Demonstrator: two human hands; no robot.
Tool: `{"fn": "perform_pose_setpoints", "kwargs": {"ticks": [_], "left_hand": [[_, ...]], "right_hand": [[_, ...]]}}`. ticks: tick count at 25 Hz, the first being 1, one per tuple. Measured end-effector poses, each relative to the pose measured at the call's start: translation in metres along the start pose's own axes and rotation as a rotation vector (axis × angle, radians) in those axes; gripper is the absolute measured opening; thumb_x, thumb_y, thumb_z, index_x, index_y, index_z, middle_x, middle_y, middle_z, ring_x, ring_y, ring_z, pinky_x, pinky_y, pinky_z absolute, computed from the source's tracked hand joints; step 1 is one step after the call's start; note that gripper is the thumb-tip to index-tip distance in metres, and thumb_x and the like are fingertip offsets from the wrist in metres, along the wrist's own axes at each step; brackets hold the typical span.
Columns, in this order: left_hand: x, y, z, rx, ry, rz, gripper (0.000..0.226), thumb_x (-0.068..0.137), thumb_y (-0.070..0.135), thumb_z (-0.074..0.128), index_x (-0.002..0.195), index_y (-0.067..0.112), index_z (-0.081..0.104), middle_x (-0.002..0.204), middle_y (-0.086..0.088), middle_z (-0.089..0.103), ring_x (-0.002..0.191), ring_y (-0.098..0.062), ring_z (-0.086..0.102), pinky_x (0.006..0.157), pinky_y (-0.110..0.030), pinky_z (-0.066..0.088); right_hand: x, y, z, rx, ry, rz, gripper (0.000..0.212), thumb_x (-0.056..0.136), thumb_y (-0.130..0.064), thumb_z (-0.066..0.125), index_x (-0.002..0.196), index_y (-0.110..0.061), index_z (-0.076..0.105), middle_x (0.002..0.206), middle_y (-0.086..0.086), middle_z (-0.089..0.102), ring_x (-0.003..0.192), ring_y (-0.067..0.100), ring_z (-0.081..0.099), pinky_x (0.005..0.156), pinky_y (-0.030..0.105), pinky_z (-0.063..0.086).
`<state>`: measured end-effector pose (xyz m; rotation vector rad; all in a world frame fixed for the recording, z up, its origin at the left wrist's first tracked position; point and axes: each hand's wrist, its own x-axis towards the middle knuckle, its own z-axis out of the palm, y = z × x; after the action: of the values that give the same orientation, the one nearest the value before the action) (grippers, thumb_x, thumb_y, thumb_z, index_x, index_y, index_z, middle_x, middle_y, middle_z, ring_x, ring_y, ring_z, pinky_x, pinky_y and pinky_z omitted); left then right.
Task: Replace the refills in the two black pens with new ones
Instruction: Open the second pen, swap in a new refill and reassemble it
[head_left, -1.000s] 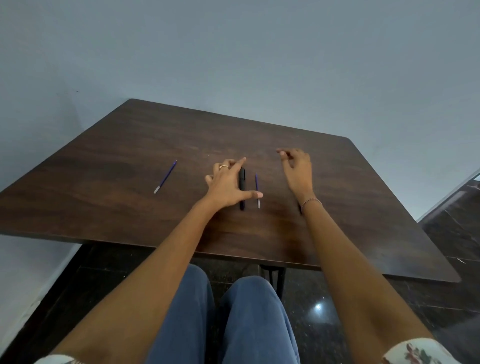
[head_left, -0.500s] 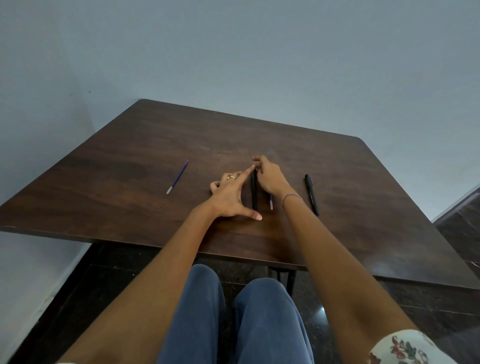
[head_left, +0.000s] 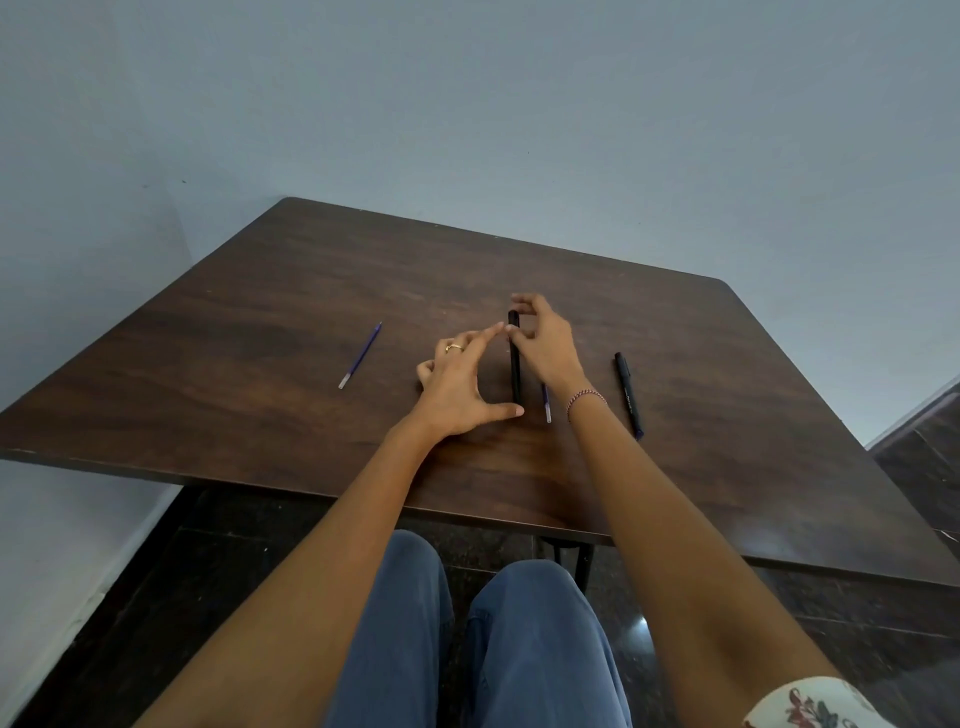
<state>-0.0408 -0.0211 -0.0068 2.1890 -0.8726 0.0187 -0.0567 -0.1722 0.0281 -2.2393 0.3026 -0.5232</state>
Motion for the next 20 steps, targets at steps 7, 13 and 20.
{"fn": "perform_pose_setpoints", "kwargs": {"ticks": [7,13,20], "left_hand": [[-0.001,0.000,-0.009,-0.415,-0.093,-0.099,0.128,0.058,0.051,0.080,0.148,0.035,-0.009,0.147,0.006,0.031,0.135,-0.014,0.025,0.107,-0.040,0.019],[0.013,0.006,-0.011,-0.981,0.157,-0.258,0.023,0.096,0.025,0.049,0.103,0.012,0.068,0.105,-0.007,0.069,0.100,-0.017,0.062,0.090,-0.037,0.046],[0.030,0.003,-0.008,-1.160,0.153,-0.276,0.010,0.085,0.017,0.067,0.077,0.011,0.069,0.068,0.000,0.067,0.057,-0.009,0.057,0.060,-0.019,0.048]], "right_hand": [[-0.022,-0.015,0.016,0.495,0.269,0.027,0.043,0.087,-0.002,0.064,0.127,-0.011,0.051,0.130,0.005,0.057,0.086,0.014,0.069,0.075,0.024,0.058],[-0.041,-0.016,0.031,0.813,0.242,0.049,0.046,0.085,-0.002,0.067,0.127,-0.016,0.052,0.124,0.000,0.063,0.115,0.012,0.061,0.095,0.033,0.051],[-0.046,-0.013,0.034,0.866,0.186,-0.054,0.035,0.082,0.004,0.068,0.114,-0.008,0.061,0.119,0.007,0.066,0.101,0.006,0.066,0.079,0.018,0.053]]}}
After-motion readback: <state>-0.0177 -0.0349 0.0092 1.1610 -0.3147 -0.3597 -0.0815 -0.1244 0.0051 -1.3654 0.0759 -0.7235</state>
